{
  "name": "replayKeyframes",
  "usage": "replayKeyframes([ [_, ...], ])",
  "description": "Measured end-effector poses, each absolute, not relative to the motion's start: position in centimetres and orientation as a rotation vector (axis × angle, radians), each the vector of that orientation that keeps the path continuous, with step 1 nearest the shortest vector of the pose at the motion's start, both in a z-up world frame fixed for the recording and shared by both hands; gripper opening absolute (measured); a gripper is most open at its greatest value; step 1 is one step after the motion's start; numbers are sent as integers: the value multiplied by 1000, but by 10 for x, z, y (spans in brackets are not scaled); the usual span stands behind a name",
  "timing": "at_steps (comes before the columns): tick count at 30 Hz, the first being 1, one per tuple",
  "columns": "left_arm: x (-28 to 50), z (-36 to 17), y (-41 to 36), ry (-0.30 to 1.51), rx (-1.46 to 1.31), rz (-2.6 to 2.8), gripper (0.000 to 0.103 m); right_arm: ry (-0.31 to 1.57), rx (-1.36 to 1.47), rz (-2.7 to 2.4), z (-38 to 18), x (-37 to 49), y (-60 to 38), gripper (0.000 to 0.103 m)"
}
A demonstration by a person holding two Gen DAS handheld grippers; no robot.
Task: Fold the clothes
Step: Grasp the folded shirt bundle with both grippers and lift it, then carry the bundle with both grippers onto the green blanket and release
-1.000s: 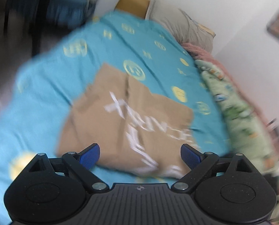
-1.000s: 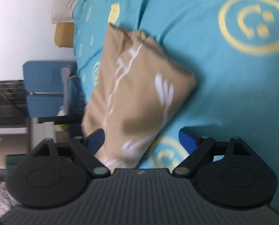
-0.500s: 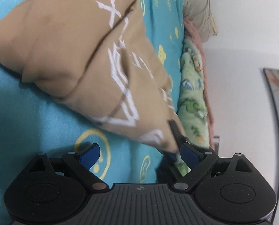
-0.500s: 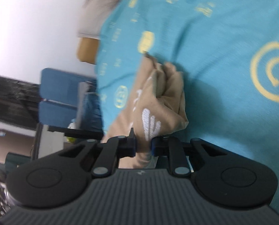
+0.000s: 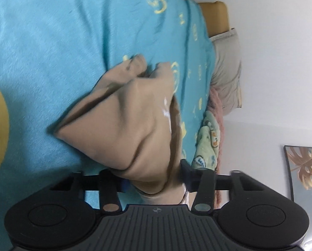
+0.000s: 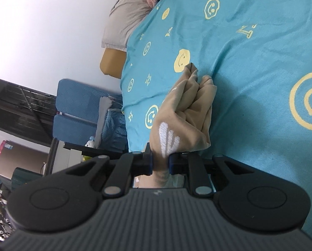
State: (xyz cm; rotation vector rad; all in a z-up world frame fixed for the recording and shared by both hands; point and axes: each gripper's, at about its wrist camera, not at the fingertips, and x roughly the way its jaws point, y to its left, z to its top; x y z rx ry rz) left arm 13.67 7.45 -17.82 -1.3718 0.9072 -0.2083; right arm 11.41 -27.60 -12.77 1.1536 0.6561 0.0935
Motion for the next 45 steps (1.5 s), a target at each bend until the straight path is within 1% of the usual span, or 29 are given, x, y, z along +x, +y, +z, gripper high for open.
replayKeyframes([
  [3,134,-164,68,915,-1346,-224,33,650,1150,87,-119,103,-279,17],
  [8,131,-111,36,978,-1276,-291,30,588,1179,60,-86,69,-307,17],
  [13,160,-50,-76,1029,-1135,-418,29,489,1208,13,-44,38,-363,17],
  [19,194,23,-210,1082,-961,-565,29,377,1181,-77,13,32,-470,17],
  [25,230,95,-347,1120,-787,-708,28,248,998,-223,90,56,-597,17],
  [29,265,125,-457,1066,-791,-813,29,108,888,-313,130,59,-662,17],
  [32,267,128,-507,1001,-702,-850,29,67,834,-365,124,61,-689,17],
  [34,266,111,-530,986,-617,-850,29,93,848,-407,99,63,-701,17],
  [36,258,83,-533,998,-536,-836,29,177,882,-432,63,61,-703,17],
  [40,220,31,-505,1025,-395,-833,28,368,912,-447,0,51,-692,17],
  [43,203,5,-484,1026,-329,-843,29,379,906,-432,-27,34,-674,17],
  [45,201,-6,-475,1018,-298,-842,35,387,920,-437,-38,33,-668,17],
])
